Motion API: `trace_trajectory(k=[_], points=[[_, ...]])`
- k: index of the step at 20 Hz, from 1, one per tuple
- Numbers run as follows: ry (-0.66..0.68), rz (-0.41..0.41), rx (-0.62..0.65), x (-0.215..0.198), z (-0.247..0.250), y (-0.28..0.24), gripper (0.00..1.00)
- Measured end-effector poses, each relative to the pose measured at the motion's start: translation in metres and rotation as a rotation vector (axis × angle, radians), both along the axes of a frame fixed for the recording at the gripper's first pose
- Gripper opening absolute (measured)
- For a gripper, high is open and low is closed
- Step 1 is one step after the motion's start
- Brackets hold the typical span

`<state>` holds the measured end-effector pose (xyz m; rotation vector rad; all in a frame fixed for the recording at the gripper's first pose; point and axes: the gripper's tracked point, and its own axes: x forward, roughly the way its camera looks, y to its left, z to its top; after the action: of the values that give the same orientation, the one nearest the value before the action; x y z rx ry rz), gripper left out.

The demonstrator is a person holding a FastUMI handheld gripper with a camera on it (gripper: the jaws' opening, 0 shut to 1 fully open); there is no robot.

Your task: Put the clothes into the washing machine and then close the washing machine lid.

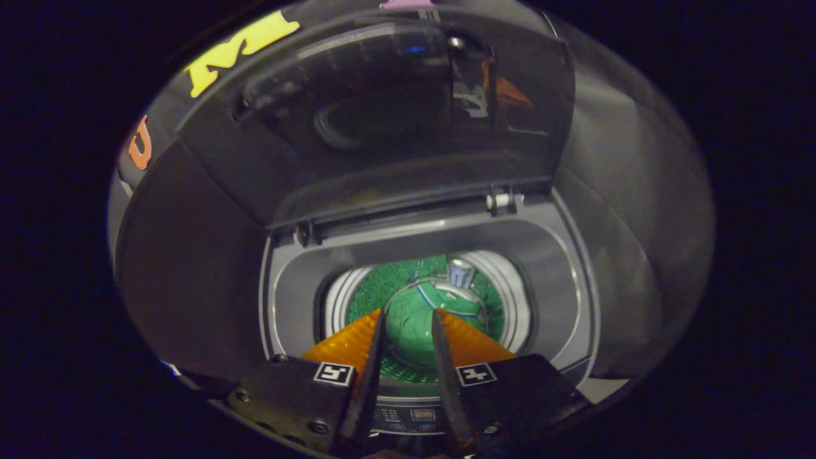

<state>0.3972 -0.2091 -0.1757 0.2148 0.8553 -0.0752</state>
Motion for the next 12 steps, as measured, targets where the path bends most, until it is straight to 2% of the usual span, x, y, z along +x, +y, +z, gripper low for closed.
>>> trace_trajectory(k=[5, 9, 12], points=[[-0.178, 0.023, -0.038, 0.013, 0.100, 0.003, 0.47], [-0.342, 0.039, -0.076, 0.038, 0.188, 0.008, 0.47], [-0.455, 0.085, -0.132, 0.066, 0.241, 0.020, 0.51]])
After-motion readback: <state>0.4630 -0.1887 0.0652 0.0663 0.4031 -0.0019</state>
